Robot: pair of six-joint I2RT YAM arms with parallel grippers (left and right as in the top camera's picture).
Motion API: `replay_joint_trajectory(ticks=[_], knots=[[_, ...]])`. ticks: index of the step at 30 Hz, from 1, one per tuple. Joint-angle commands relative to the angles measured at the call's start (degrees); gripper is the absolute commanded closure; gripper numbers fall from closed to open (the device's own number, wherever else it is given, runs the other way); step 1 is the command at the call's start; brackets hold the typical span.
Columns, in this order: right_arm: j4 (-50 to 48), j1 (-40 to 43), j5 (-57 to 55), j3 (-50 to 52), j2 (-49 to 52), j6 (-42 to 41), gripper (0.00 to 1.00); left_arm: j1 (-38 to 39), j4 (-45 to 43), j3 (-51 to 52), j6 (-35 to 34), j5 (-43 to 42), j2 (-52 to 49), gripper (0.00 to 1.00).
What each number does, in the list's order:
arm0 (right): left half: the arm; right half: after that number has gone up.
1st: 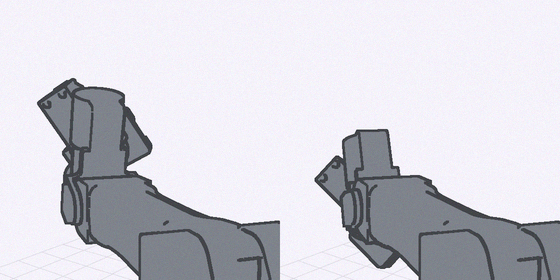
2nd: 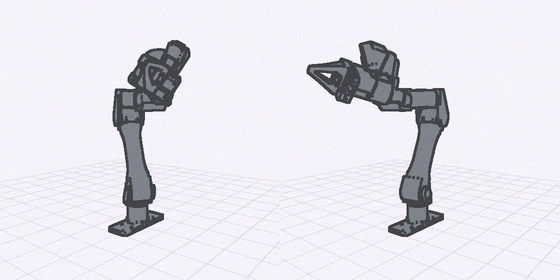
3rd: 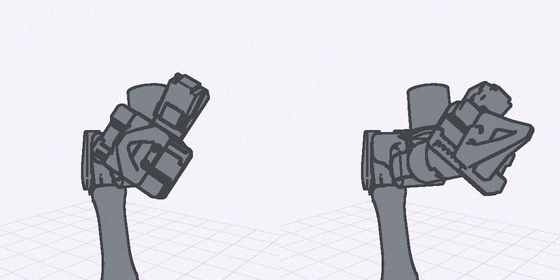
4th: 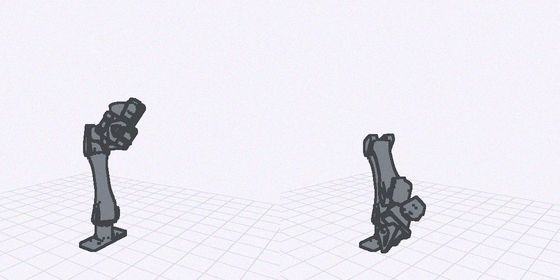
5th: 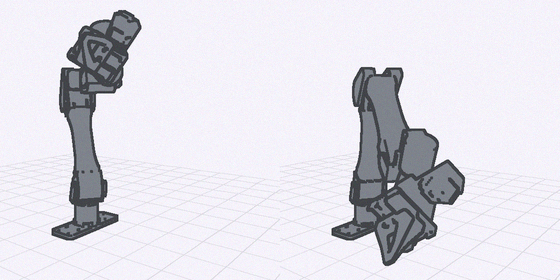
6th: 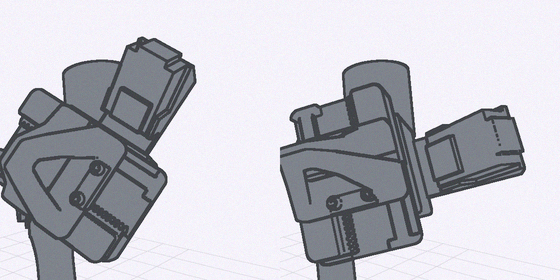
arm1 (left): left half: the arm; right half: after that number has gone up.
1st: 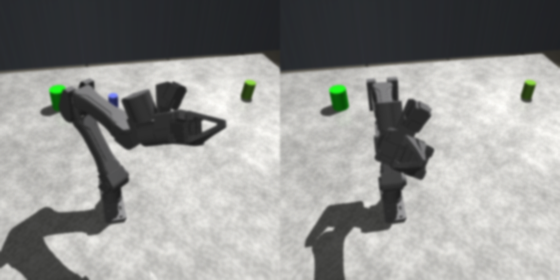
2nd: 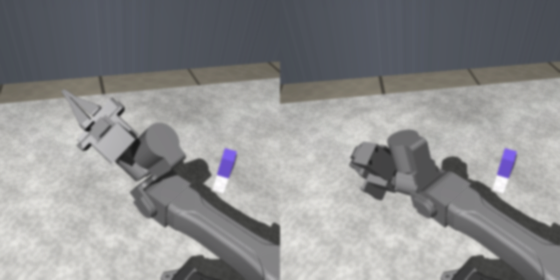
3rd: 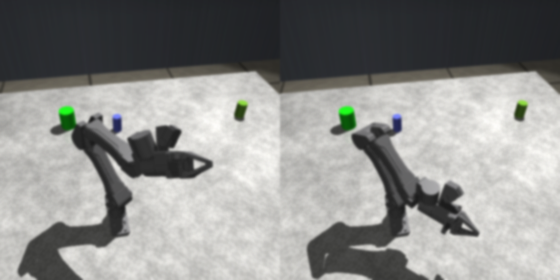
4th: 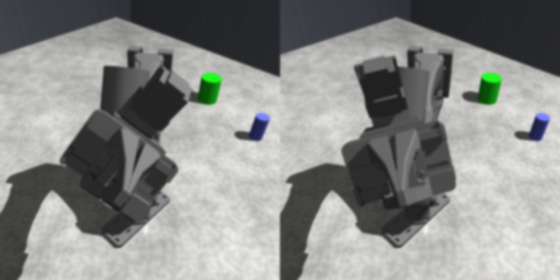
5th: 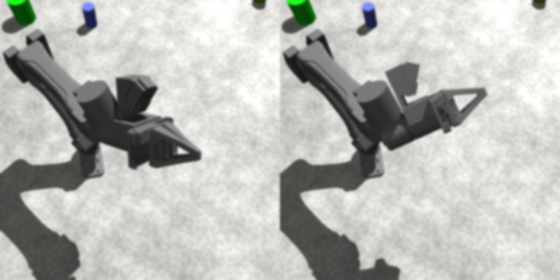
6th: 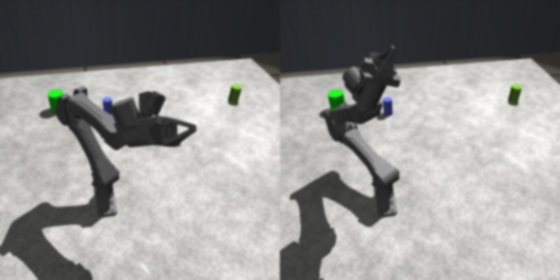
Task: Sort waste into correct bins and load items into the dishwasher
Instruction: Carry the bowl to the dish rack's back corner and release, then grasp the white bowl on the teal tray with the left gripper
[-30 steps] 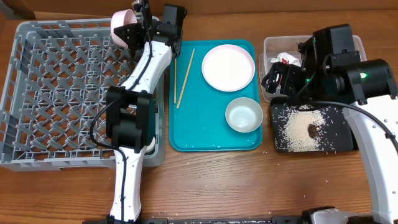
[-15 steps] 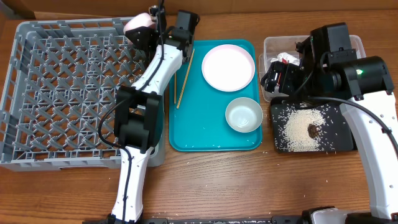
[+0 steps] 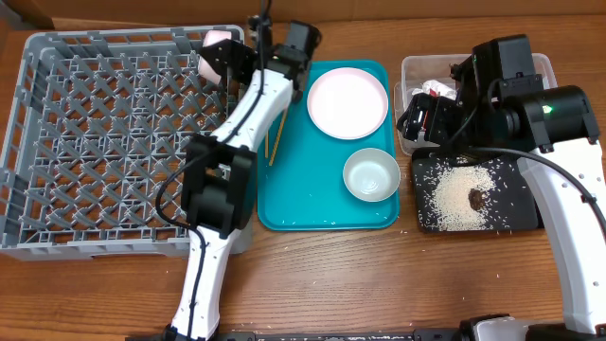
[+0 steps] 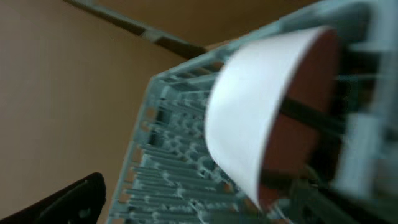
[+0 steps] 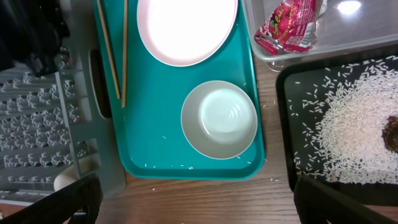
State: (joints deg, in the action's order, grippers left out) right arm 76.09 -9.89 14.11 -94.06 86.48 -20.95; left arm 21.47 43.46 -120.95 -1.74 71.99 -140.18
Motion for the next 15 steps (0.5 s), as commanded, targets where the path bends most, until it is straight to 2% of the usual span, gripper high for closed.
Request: replay_joint_trajectory(ticks=[1, 9, 11, 15], knots=[[-0.3, -0.1, -0.5, 0.1, -0.1, 0.2, 0.00, 0.9, 4.0, 0.1, -3.6, -21.1, 6.3, 0.00], [-0.3, -0.1, -0.5, 0.1, -0.1, 0.2, 0.00, 0.7, 8.0, 0.1, -3.7, -72.9, 16.4, 0.00], [-0.3, -0.1, -0.5, 0.1, -0.1, 0.2, 0.00, 0.7, 7.9, 0.1, -5.3, -78.3, 16.4, 0.00], [-0.4, -0.1, -0.6, 0.1, -0.1, 0.2, 0.00, 1.2, 9.4, 0.1, -11.5, -79.5, 13.1, 0.00]])
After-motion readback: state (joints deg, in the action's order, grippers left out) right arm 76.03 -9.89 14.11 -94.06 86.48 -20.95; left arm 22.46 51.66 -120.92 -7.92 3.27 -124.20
